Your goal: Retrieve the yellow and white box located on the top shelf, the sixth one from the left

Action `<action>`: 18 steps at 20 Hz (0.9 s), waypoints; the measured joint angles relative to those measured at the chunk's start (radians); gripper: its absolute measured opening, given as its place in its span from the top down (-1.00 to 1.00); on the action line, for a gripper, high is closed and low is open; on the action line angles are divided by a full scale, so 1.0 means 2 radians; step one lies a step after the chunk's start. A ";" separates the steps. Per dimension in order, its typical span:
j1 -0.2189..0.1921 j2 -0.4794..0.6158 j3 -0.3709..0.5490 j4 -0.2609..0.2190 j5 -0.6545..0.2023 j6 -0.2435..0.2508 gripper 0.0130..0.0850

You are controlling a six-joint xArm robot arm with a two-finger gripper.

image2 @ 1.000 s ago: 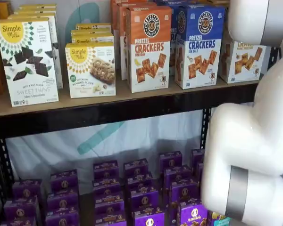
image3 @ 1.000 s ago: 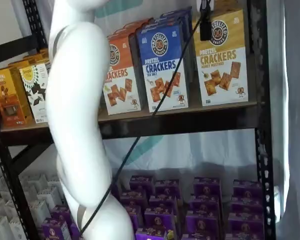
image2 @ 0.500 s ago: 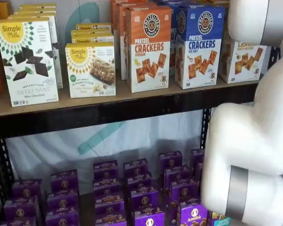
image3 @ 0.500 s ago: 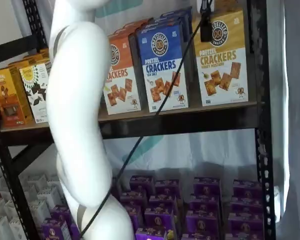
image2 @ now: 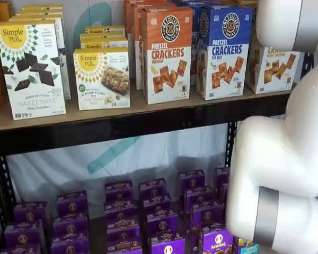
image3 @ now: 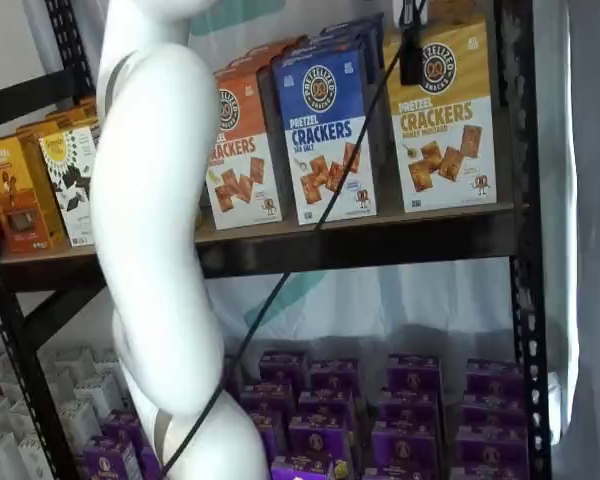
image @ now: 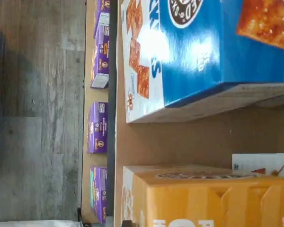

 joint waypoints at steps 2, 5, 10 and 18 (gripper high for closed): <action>0.000 -0.001 0.001 0.002 0.000 0.000 -0.56; -0.002 0.002 -0.006 0.003 0.009 0.001 -0.44; -0.008 0.003 -0.017 0.008 0.030 0.001 -0.44; -0.033 -0.045 0.019 0.015 0.054 -0.016 -0.44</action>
